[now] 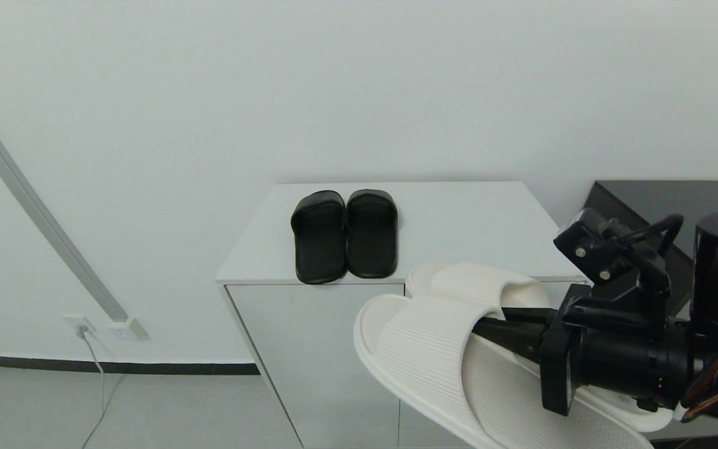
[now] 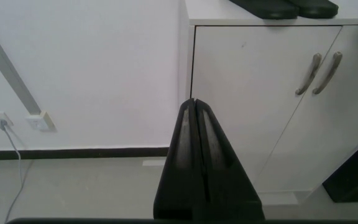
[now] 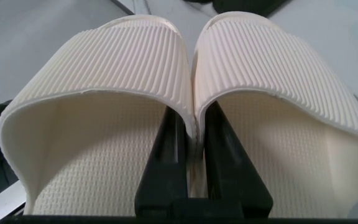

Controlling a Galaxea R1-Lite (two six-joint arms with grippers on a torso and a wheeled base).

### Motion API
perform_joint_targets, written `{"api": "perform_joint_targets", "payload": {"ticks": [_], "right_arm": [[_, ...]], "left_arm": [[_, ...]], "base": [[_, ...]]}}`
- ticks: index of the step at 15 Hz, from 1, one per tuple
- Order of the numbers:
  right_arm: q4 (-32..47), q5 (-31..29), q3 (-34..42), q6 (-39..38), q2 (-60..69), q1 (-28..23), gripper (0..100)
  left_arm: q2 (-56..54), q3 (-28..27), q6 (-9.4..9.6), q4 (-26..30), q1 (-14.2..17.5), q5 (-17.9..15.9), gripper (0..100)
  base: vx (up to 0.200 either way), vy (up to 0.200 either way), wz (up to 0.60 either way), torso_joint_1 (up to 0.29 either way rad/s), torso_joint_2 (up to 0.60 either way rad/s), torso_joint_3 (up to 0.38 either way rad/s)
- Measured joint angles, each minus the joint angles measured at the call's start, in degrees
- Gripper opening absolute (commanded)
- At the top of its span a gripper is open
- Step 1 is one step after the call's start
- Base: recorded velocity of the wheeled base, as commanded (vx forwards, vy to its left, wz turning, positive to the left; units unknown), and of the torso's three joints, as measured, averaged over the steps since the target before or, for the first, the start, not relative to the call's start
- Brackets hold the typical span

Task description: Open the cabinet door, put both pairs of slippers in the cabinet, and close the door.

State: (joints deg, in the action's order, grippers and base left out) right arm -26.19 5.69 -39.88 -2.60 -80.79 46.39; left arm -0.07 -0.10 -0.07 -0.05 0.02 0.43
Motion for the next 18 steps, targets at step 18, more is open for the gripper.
{"api": "perform_joint_targets", "payload": {"ticks": [18], "right_arm": [[-0.85,1.72,4.27,1.38,1.90,1.88,0]], "left_arm": [[0.00,0.00,0.00,0.00,0.05,0.09,0]], "base": [[0.000,0.000,0.00,-0.157,0.41,0.246]]}}
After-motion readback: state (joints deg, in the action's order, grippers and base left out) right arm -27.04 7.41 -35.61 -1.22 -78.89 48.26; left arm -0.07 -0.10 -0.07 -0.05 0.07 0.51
